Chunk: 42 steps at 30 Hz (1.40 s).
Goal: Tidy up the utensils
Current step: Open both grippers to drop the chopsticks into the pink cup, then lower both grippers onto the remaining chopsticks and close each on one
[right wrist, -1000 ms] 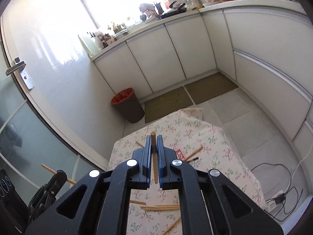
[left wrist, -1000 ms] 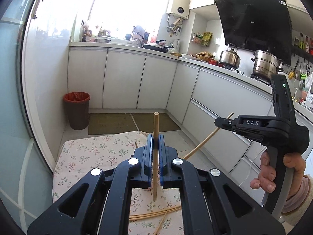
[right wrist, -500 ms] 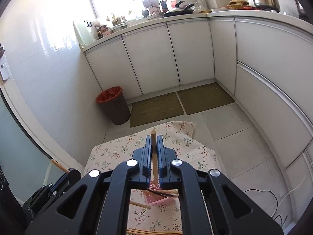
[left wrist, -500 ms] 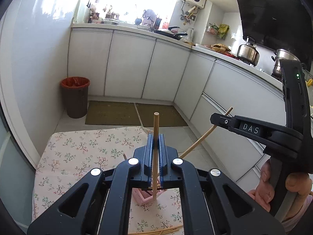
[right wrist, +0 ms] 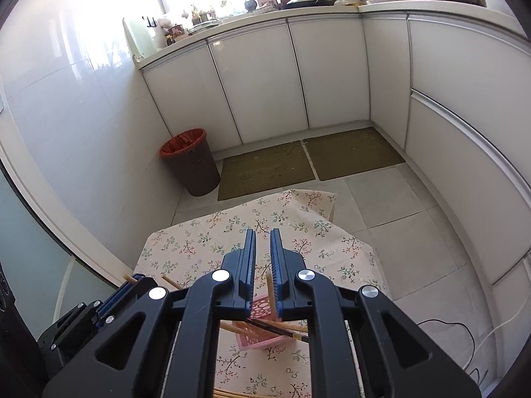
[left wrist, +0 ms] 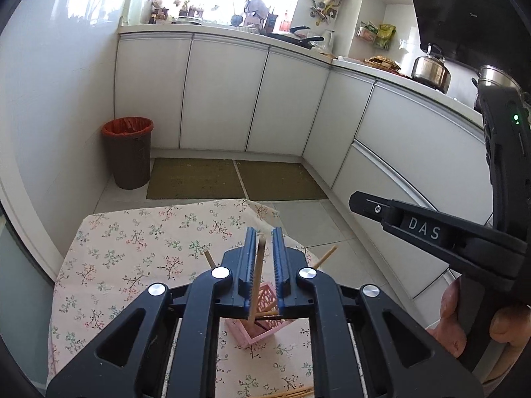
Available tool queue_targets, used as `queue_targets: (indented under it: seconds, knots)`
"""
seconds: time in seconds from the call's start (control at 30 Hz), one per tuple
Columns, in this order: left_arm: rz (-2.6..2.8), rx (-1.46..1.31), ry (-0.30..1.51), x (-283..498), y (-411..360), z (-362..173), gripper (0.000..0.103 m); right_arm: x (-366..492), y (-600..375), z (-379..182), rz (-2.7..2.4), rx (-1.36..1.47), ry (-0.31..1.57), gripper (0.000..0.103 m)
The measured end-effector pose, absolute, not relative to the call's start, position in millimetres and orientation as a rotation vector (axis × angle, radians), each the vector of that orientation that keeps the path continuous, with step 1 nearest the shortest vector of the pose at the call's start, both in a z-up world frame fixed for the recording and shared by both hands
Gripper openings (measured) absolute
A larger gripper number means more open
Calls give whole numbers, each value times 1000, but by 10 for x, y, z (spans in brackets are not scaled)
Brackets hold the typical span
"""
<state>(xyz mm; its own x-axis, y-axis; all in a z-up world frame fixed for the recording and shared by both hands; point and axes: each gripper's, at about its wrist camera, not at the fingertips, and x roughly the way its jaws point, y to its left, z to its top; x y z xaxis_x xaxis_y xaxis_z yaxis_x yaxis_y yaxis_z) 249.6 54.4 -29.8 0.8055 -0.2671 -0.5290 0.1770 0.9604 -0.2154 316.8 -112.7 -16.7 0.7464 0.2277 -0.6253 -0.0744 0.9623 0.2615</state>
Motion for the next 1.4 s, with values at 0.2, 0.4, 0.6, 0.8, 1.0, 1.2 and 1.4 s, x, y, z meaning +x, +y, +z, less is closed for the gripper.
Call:
queue_targets:
  seconds: [0.2,0.4,0.6,0.8,1.0,1.2,1.4]
  knots:
    - [-243,-164,567,2291,578,-157,25,2847,-1263,-19,123,241,654,35]
    - [-229,-135,545,1819,644,-114,64,2208,-1606,-153,64,364,623,72]
    - [-244,-8,646,1442,605,-366,96,1688,-1977,-859,28,574,780,85]
    - [-271,153,870,1352,434,-995,96,1439,-1993,-1371,-33,499,914,89]
    - [-296,252,1137,1424,177,-1834,96,1262,-1985,-1500,-44,421,944,90]
    - [-273,280,1289,1534,12,-2496,96,1122,-2167,-1610,-37,475,982,90]
    - [-284,320,1341,1676,-139,-2752,92,1106,-2335,-1728,-61,551,1030,90]
